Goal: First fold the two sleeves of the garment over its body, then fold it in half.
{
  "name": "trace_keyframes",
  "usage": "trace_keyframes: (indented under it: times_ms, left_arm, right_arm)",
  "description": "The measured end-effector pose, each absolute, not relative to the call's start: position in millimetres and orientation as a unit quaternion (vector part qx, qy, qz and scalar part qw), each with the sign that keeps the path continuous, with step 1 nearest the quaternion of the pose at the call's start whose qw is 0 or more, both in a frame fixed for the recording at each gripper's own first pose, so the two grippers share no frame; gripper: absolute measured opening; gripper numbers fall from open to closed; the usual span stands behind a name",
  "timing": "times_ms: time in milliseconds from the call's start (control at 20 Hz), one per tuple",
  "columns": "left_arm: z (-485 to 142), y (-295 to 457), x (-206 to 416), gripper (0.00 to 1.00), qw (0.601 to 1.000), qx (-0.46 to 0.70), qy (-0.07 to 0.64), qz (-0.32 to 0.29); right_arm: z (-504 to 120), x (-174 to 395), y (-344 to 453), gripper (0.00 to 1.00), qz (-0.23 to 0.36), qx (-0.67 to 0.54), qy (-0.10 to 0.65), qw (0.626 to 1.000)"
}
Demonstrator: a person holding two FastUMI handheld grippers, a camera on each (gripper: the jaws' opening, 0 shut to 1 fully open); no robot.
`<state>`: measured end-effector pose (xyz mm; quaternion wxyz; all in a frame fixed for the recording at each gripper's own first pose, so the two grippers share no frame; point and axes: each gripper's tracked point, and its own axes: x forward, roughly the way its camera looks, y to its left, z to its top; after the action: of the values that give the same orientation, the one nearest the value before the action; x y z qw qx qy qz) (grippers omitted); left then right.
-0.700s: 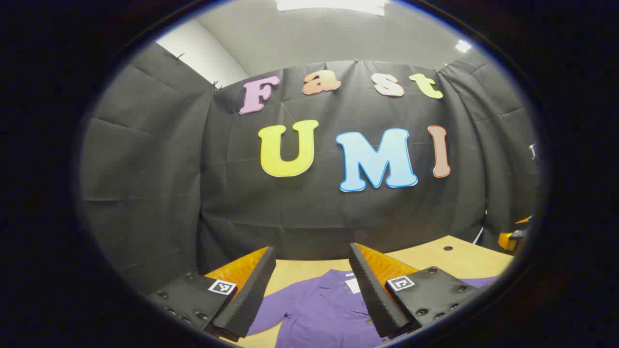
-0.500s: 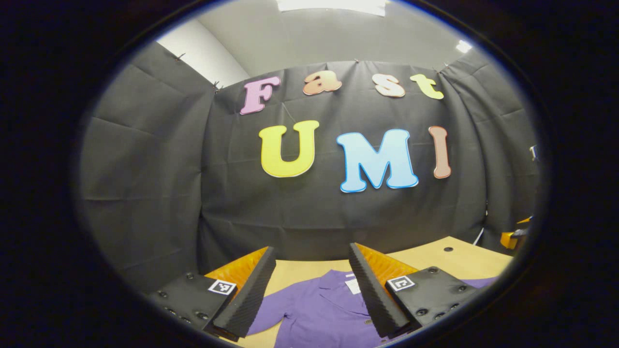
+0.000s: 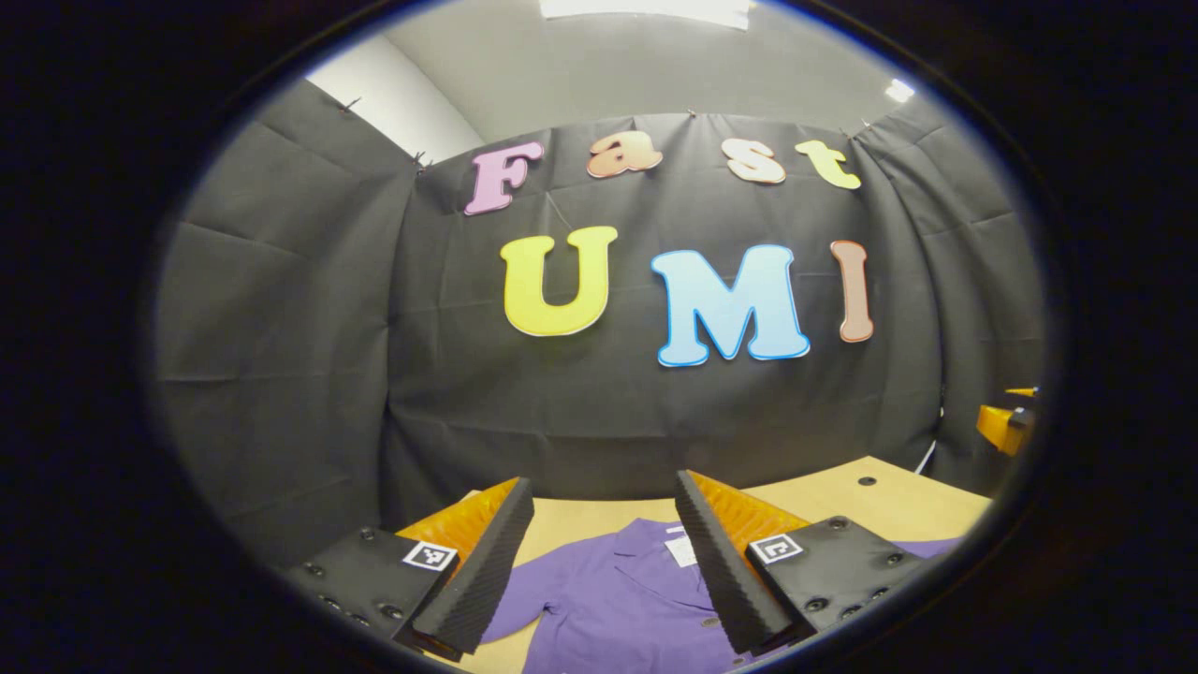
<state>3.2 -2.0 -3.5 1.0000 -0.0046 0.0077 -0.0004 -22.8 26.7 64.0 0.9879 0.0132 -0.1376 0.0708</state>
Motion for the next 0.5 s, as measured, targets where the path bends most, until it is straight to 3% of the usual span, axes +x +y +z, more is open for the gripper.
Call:
trace_keyframes:
  times_ms: [150,500]
  left_arm:
    - [-3,-5,5,1.0,1.0,-0.005,0.007,-0.002]
    - [-12,-3,0,1.0,1.0,0.003,0.012,0.005]
  right_arm:
    - [59,-21,29,0.92,0.069,0.003,-0.116,0.991]
    - [-33,6,-6,0.92,0.019,0.024,0.069,0.997]
